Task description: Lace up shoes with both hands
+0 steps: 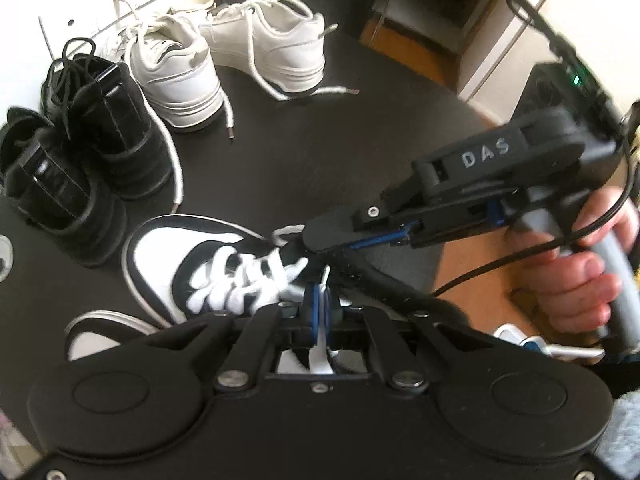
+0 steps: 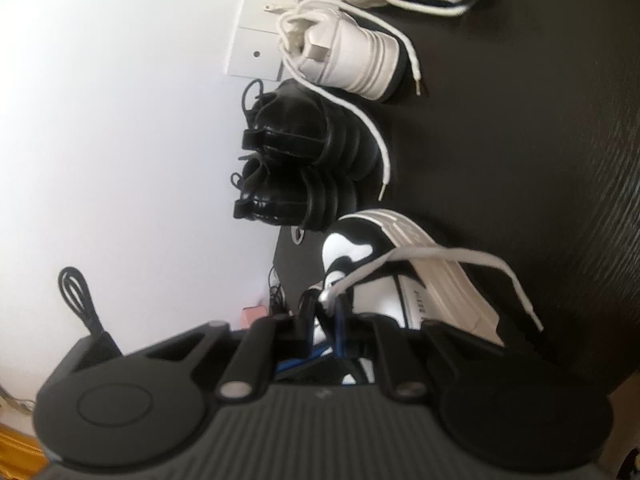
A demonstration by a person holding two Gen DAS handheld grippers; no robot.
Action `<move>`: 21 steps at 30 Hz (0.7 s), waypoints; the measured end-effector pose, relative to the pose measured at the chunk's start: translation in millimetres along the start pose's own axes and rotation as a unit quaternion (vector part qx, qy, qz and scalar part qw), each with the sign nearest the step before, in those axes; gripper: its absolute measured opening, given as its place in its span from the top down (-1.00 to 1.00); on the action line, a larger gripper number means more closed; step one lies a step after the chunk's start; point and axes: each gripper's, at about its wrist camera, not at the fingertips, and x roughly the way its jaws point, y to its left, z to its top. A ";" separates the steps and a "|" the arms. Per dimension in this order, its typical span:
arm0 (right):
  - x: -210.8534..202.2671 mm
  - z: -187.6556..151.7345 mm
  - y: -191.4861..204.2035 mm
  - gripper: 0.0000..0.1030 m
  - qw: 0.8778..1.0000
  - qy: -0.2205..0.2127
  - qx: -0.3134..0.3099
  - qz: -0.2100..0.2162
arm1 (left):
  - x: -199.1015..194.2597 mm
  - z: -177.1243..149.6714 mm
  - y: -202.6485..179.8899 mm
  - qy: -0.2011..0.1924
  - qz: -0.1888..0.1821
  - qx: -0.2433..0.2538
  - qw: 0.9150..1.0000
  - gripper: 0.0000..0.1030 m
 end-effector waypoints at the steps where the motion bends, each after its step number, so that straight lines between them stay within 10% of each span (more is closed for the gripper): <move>1: -0.4 -0.6 1.8 0.80 1.000 -0.001 -0.006 -0.001 | 1.3 -0.8 0.2 0.000 -0.005 -0.004 1.000 0.94; 11: -36.7 -2.7 24.2 0.71 0.993 -0.070 -0.091 -0.022 | 1.0 -5.8 -0.5 -0.023 0.001 -0.026 0.999 0.94; 21: -21.4 -5.9 5.9 0.71 0.998 -0.019 -0.062 -0.021 | -6.6 -2.9 -1.7 -0.040 0.010 -0.043 0.998 0.94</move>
